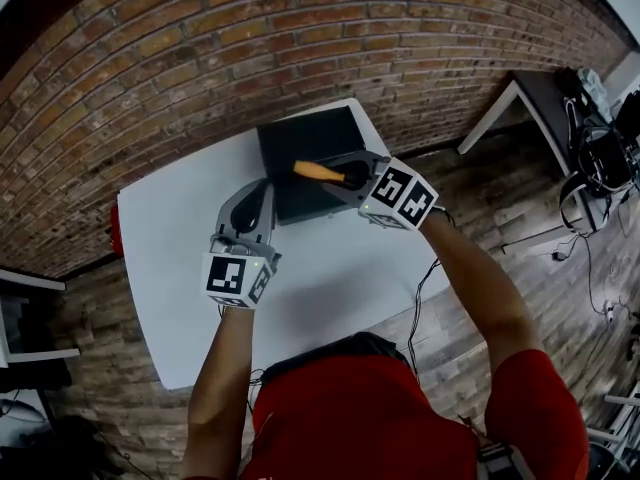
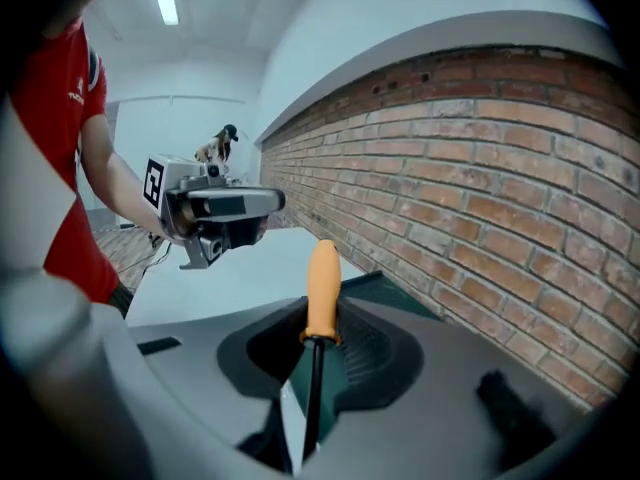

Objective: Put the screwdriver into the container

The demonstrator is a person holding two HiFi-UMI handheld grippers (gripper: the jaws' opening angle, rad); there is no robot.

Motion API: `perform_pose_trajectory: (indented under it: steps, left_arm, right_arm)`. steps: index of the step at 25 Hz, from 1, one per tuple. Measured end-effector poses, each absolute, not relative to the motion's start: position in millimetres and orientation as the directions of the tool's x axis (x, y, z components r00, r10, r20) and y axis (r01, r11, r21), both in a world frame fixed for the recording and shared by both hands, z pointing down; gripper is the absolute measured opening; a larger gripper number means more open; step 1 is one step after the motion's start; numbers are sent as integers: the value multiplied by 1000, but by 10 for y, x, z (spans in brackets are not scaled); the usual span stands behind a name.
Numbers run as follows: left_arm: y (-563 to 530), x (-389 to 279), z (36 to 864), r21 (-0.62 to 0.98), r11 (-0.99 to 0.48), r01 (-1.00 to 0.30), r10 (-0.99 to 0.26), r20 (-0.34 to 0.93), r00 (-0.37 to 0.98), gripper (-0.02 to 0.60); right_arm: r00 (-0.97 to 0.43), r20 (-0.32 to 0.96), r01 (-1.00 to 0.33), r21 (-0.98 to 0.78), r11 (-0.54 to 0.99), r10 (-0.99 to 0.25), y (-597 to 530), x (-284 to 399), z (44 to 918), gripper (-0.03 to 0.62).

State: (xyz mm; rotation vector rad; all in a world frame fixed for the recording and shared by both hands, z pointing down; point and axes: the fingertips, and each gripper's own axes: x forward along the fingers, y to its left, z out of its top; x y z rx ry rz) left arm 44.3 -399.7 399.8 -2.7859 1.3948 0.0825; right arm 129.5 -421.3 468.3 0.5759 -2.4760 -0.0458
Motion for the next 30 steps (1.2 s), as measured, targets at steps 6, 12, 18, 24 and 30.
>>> perform_pose_trajectory:
  steps: [6,12,18,24,30]
  left_arm:
    - [-4075,483,4226,10,-581,-814,-814,-26,580,12]
    - [-4195,495,4322,30,-567,-823,-824,-9,567,12]
    - [-4268,523,4376,44,-561,-827,-827,-2,561,12]
    - [-4340,460,4496,60,-545,-836,-836,29,548,12]
    - [-4386,470,4536,76,-541,-838,-838,36,544,12]
  right_arm:
    - [-672,671,-308,132,942,-314,-4396,1270,5248,89]
    - [-577,787,-237,95,967,-219,-4492,1260,5678,89]
    - [-519,842,-181,61,981,-149,-4579,1211,5941,89]
    - [-504,856,-159,42,986,-117,-4643,1130,6071,89]
    - [-477,873,-156,32,987,-104,-4673,1160,6182,89]
